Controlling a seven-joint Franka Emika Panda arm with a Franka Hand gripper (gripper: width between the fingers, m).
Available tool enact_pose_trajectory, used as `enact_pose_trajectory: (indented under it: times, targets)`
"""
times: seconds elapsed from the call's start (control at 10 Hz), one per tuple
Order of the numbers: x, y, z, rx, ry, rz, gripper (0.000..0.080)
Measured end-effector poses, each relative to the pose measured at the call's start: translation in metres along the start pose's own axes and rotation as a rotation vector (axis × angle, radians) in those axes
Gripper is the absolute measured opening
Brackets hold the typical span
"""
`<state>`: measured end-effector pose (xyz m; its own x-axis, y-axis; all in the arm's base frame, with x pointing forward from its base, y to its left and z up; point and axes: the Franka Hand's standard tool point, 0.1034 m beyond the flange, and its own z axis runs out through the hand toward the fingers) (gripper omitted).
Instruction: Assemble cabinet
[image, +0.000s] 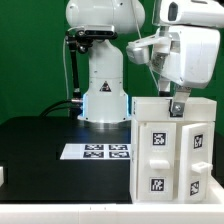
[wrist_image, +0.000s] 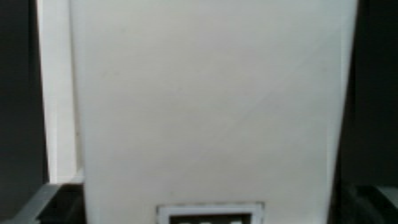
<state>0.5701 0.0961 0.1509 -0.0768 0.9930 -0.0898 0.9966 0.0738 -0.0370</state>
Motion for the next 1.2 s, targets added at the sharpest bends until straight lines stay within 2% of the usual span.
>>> enact_pose_trajectory:
  times: [0.2,0.3,0.6,0.9,1.2]
  targets:
    - [-0.001,0.000,0.000,0.000,-0.001,0.029,0.0622]
    - [-0.001,0.000,0.000,0.001,0.000,0.064,0.0551]
    - [-0.001,0.000,0.000,0.000,0.000,0.298,0.0552]
    - [-0.004,0.009,0.000,0.030,-0.020,0.557,0.0553]
    - [-0.004,0.011,-0.001,0.026,-0.022,0.832,0.0553]
